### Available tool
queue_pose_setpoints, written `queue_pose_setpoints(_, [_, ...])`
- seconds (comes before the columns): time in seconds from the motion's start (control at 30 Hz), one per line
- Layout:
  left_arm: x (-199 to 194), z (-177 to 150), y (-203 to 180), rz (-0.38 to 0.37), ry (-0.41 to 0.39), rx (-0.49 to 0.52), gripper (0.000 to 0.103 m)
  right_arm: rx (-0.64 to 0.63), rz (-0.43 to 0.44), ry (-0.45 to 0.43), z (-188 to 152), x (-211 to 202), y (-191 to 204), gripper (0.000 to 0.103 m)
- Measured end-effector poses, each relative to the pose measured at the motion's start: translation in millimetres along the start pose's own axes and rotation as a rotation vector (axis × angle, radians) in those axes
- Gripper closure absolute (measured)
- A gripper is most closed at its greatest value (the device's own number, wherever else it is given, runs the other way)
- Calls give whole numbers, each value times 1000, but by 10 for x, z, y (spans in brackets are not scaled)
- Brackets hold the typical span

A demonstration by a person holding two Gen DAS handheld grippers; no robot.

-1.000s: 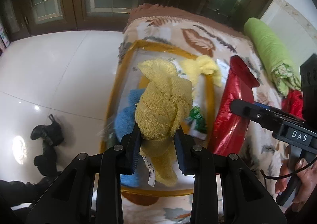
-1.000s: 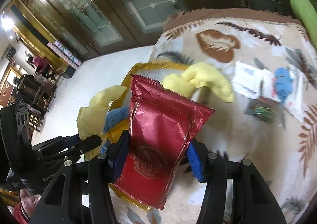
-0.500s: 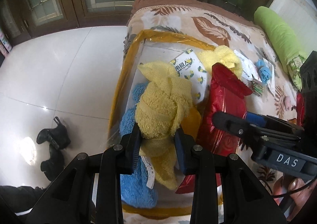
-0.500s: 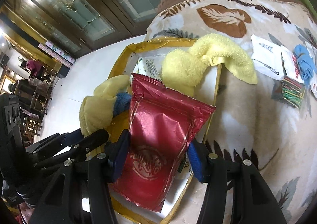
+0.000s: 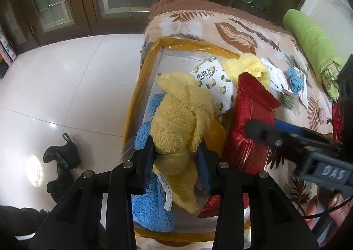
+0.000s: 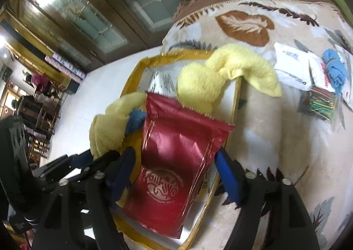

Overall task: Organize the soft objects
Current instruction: 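Open left gripper releasing yellow towel while right gripper releases red packet in bag, then move both open grippers back toward the remaining items on the bedspread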

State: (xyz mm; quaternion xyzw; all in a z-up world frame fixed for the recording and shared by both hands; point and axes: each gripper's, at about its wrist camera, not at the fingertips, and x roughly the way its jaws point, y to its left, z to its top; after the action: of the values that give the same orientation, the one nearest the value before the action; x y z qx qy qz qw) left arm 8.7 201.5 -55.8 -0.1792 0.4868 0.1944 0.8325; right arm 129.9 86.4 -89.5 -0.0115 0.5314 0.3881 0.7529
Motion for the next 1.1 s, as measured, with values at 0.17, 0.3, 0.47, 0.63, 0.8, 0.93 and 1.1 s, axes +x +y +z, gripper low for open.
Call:
queue_pose_setpoints(0.17, [-91,-37,55,27,-39,-20,40,-33,-35,-55,-7,-137,56,24])
queue_pose_setpoints(0.3, [-229,-51,78,51,-92,-25,37,-80,-91,-118,-60,-282,141,24])
queue_pose_setpoints(0.47, [-425,-47,29,51,-155,-23,37,-115,-186,-193,-100,-452,185,23])
queue_pose_setpoints(0.63, [-554,-35,-101,28,-184,-11,37,-122,-245,-209,-144,-567,121,22])
queue_pose_setpoints(0.8, [-615,-32,-309,10,-194,28,37,-115,-274,-213,-192,-642,1,22])
queue_pose_setpoints(0.93, [-571,-33,-486,-5,-180,59,37,-102,-297,-214,-203,-709,-135,22])
queue_pose_setpoints(1.1, [-499,-23,-679,-17,-170,89,37,-80,-325,-226,-187,-817,-332,22])
